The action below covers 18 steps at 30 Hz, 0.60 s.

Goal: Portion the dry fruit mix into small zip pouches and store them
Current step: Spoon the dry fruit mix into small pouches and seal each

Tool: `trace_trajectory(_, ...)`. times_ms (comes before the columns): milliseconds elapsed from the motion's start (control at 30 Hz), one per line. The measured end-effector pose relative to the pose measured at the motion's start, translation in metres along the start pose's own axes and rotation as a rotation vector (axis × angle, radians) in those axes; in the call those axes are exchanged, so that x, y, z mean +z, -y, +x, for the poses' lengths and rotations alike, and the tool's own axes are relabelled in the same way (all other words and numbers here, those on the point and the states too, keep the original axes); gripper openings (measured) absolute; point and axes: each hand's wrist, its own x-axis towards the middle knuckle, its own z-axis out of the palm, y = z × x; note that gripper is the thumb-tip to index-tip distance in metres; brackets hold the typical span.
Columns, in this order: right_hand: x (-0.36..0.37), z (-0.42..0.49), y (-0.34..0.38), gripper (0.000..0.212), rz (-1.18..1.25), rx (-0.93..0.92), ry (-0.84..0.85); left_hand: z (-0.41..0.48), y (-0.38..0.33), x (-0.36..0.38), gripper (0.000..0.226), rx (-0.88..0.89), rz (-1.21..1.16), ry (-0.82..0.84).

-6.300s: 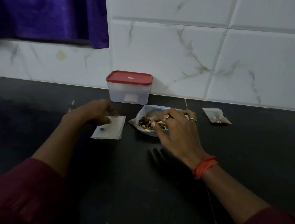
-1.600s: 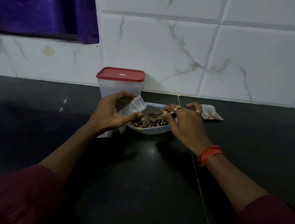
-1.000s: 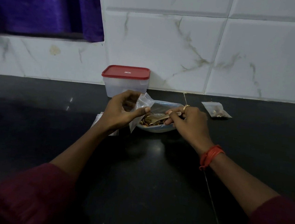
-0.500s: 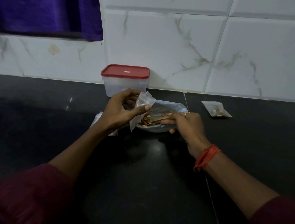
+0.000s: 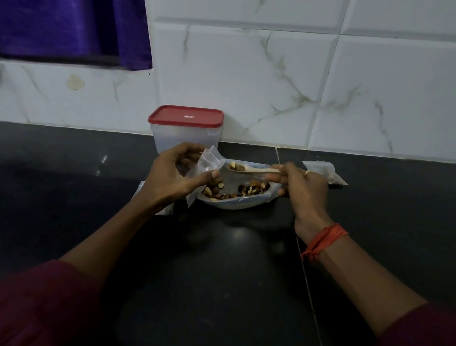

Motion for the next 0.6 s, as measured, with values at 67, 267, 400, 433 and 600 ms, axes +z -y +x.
trace_trajectory(67,-0.002,0.000,0.004,0.021,0.018,-0.065,-0.018,-0.001,-0.002,0.001,0.062,0.040,0.029,0.021)
trace_trajectory(267,0.004,-0.011,0.010,0.017,-0.021,-0.294,0.126,-0.001,-0.008,0.007,0.056,0.113,0.078,0.029)
trace_trajectory(400,0.001,-0.010,0.006,0.015,-0.267,-0.618,0.248,-0.001,-0.009,0.005,0.057,0.084,-0.003,0.010)
trace_trajectory(433,0.001,-0.011,0.005,0.016,-0.295,-0.678,0.265,-0.002,-0.008,0.004,0.059,0.069,-0.021,0.007)
trace_trajectory(600,0.001,-0.010,0.006,0.018,-0.282,-0.692,0.314,0.000,-0.006,0.003,0.062,0.025,-0.053,0.022)
